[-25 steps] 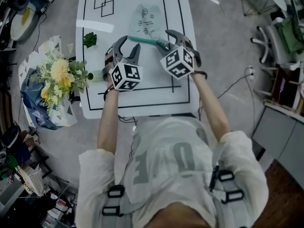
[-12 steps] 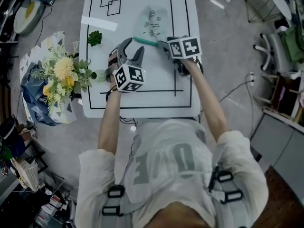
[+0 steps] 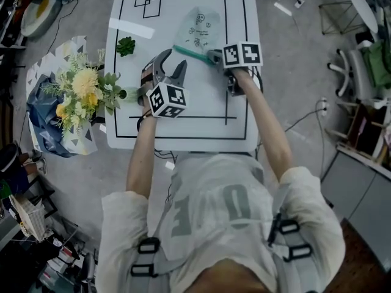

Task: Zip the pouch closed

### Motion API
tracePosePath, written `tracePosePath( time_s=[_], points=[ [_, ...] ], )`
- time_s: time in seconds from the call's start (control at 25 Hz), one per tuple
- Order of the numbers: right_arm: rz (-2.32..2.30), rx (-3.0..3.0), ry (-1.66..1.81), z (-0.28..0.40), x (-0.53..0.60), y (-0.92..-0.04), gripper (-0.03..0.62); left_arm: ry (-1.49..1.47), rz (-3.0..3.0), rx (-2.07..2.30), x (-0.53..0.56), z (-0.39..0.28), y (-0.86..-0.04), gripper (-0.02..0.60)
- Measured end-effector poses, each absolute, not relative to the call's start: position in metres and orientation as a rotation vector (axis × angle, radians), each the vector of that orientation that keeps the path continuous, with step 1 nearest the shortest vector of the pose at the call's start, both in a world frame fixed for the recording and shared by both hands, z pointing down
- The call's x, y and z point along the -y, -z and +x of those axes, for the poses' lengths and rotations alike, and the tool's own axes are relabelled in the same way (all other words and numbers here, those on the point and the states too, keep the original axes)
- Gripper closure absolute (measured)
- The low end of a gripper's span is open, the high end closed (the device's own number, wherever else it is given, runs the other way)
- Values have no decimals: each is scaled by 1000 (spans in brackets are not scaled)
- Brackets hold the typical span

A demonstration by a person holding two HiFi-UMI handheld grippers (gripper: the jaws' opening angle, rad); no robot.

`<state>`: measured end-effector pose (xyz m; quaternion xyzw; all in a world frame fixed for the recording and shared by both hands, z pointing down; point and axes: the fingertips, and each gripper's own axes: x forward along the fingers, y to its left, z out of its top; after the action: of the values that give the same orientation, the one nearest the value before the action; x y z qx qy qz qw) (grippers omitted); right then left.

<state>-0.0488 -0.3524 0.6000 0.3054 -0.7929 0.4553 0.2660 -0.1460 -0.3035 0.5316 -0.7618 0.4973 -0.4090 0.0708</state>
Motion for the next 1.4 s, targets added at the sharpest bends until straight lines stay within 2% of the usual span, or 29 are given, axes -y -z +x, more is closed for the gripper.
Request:
tracePosePath(
  time_s=[0.08, 0.52, 0.84, 1.08, 1.4],
  points=[
    [791, 2173, -1221, -53, 351, -597, 566, 1232, -2290, -1497, 302, -145, -532, 368],
    [571, 2323, -1521, -45, 331, -524, 579, 1204, -2277, -1511, 301, -150, -529, 368],
    [521, 2396, -1386, -14, 313, -455, 580, 1185, -2231, -1403, 303, -126, -528, 368],
    [402, 2419, -1303, -3, 275, -415, 580, 988, -2356, -1417, 301, -116, -507, 368],
    [134, 2459, -1099, -1, 236, -382, 580, 794, -2388, -1181, 268, -88, -459, 370]
  ],
)
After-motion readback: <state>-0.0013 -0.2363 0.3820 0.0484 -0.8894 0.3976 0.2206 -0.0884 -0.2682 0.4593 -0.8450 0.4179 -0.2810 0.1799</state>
